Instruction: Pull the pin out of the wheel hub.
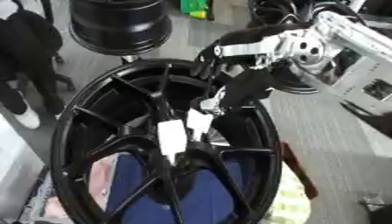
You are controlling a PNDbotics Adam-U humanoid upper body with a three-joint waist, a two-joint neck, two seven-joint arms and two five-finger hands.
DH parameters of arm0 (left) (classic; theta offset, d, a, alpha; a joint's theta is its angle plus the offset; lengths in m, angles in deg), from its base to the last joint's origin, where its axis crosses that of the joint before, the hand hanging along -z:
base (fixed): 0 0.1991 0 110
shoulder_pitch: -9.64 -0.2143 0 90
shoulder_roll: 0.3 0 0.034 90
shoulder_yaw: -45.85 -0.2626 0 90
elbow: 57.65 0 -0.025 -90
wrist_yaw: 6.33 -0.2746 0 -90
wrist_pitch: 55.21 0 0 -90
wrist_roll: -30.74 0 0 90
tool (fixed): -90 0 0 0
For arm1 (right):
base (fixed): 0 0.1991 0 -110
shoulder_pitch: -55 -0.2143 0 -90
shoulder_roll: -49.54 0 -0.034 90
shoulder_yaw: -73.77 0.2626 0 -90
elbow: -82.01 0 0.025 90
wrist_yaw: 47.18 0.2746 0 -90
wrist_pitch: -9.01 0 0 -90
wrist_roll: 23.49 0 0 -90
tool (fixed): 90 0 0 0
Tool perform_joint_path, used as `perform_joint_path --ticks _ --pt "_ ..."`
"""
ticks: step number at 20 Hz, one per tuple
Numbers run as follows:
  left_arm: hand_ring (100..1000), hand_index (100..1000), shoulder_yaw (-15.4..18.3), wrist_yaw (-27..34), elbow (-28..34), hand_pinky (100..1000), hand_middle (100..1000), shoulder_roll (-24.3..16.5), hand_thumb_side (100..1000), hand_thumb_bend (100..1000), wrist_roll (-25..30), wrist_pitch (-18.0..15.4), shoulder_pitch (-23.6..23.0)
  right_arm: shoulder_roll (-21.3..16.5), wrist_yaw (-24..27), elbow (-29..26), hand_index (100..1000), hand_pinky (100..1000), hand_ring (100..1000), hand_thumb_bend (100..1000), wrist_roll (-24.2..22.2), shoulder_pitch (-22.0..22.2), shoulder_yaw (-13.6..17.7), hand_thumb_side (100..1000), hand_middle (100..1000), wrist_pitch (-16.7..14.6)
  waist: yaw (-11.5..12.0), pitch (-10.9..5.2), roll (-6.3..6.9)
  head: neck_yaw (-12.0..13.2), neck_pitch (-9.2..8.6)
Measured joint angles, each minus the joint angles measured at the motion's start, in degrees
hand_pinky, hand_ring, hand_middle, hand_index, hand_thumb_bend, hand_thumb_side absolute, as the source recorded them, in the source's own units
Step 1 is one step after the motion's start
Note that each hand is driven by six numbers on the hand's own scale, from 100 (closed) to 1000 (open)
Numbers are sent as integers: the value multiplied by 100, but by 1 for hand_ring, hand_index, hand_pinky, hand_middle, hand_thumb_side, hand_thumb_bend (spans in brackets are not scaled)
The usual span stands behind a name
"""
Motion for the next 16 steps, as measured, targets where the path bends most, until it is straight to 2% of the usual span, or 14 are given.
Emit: perform_joint_path --ticks 4,16 --pt "826 831 0 1 0 749 717 1 578 213 1 0 0 72 -99 67 904 856 865 315 10 21 -23 545 814 10 2 26 -3 -98 66" --pt "827 830 0 3 0 748 717 8 585 205 2 -2 0 221 -331 387 900 855 865 330 -39 132 -34 546 813 -39 48 144 -8 -163 60"
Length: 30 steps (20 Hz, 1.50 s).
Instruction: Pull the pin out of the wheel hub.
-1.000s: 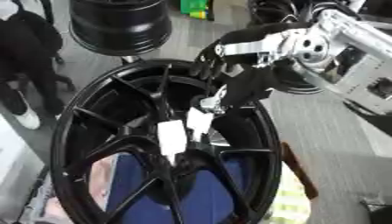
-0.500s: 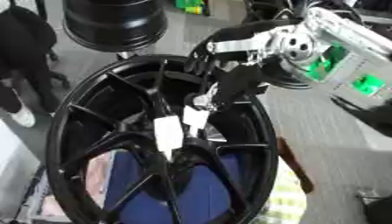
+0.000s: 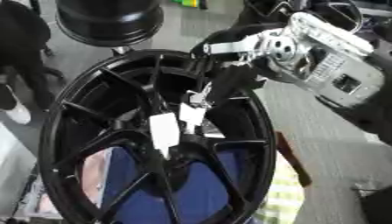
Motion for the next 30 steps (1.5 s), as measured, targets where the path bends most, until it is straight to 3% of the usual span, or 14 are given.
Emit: perform_joint_path --ticks 30 --pt "828 831 0 3 0 748 718 31 600 193 21 -22 9 126 46 305 886 843 849 346 -62 324 -34 532 797 -62 100 172 -18 -75 -154"
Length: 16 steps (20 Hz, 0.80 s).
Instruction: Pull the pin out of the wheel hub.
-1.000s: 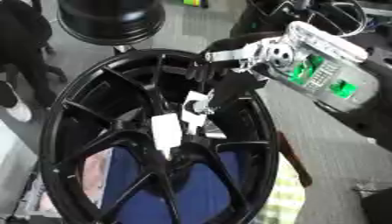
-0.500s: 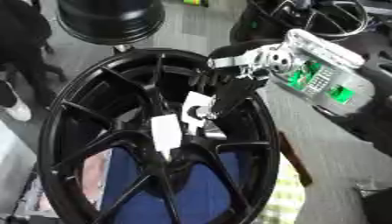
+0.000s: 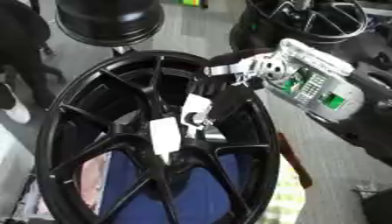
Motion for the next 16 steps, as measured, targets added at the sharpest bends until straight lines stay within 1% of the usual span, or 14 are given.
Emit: perform_joint_path --ticks 4,6,10,12,14,15,16 --pt "829 830 0 1 0 748 718 21 604 190 0 -3 0 33 -3 90 885 842 849 349 9 51 0 534 797 9 23 24 0 -4 -38" --pt "829 830 0 7 0 748 718 21 605 189 1 -4 0 73 -9 140 878 839 842 347 9 56 1 520 789 9 23 34 0 -10 -49" --pt "830 830 0 26 0 749 718 21 607 188 2 -4 0 90 -10 183 859 829 821 333 25 72 5 472 766 25 23 35 0 -22 -50" --pt "830 830 0 33 0 749 718 22 607 188 2 -5 0 106 -10 184 845 822 805 319 39 72 5 427 747 39 23 35 0 -24 -50" --pt "830 830 0 42 0 750 718 22 607 188 3 -5 0 119 -10 184 845 818 799 316 60 73 5 397 744 60 23 35 0 -24 -50" --pt "830 830 0 42 0 750 718 22 607 188 5 -7 0 119 -9 184 846 817 797 318 69 77 5 397 743 69 22 35 0 -24 -50" --pt "830 830 0 43 0 750 719 22 607 188 8 -10 0 119 -8 184 848 809 787 315 79 85 5 375 740 79 19 35 0 -24 -50"
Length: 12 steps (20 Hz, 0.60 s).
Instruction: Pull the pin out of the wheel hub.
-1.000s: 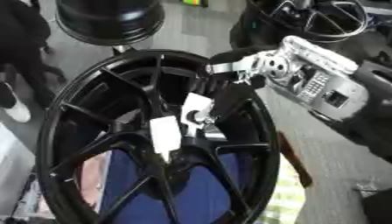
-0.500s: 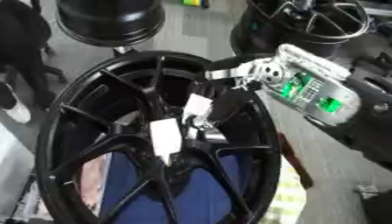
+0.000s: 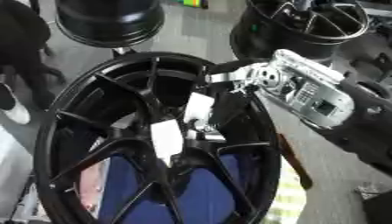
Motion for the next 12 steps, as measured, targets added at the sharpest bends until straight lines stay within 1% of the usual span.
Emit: perform_joint_path --ticks 3,5,7,8,9,10,11,12 --pt "831 829 0 0 0 750 719 0 608 188 4 -3 0 0 14 2 847 799 775 311 32 17 1 351 733 32 -13 0 0 0 -1" --pt "831 829 0 0 0 751 719 0 608 187 8 -6 0 0 26 2 840 791 767 289 56 18 1 345 722 56 -22 0 0 -1 -1" --pt "831 829 -1 1 0 751 719 0 609 187 14 -10 0 0 60 1 815 775 749 243 90 18 4 326 695 90 -28 0 0 -5 -2" --pt "832 829 -1 2 0 751 719 0 611 185 18 -13 0 0 76 0 780 766 740 179 118 18 6 298 650 118 -31 0 1 -9 -2" --pt "832 829 -1 3 0 751 719 0 611 185 21 -13 0 0 101 -3 770 763 738 162 156 18 11 279 635 156 -35 0 1 -13 -2" --pt "831 829 -1 4 0 751 719 0 614 184 21 -13 0 0 130 -7 729 755 730 103 200 16 23 226 586 200 -37 0 1 -18 -2" --pt "832 829 -1 5 0 751 719 0 614 184 22 -12 0 0 167 -23 714 751 725 100 248 14 38 200 569 248 -39 0 1 -25 -3" --pt "832 829 -1 6 0 751 720 1 613 183 22 -12 0 0 208 -48 658 738 704 100 303 12 41 114 509 303 -43 0 1 -27 -3"
